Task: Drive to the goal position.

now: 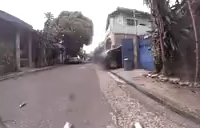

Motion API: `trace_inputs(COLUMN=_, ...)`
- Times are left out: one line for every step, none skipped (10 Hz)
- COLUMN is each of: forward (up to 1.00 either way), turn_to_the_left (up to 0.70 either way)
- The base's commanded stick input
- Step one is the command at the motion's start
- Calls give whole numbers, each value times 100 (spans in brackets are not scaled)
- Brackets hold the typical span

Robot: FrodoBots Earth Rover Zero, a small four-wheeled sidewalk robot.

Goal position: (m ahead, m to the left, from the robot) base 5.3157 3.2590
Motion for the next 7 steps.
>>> trace_inputs(forward=70, turn_to_the_left=-14)
trace_inputs(forward=70, turn_to_the_left=-14)
trace_inputs(forward=70, turn_to_the_left=-14)
trace_inputs(forward=36, turn_to_the_left=-47)
trace_inputs(forward=12, turn_to_the_left=-45)
trace_inputs(forward=6, turn_to_the_left=-21)
trace_inputs(forward=5, turn_to_the_left=-20)
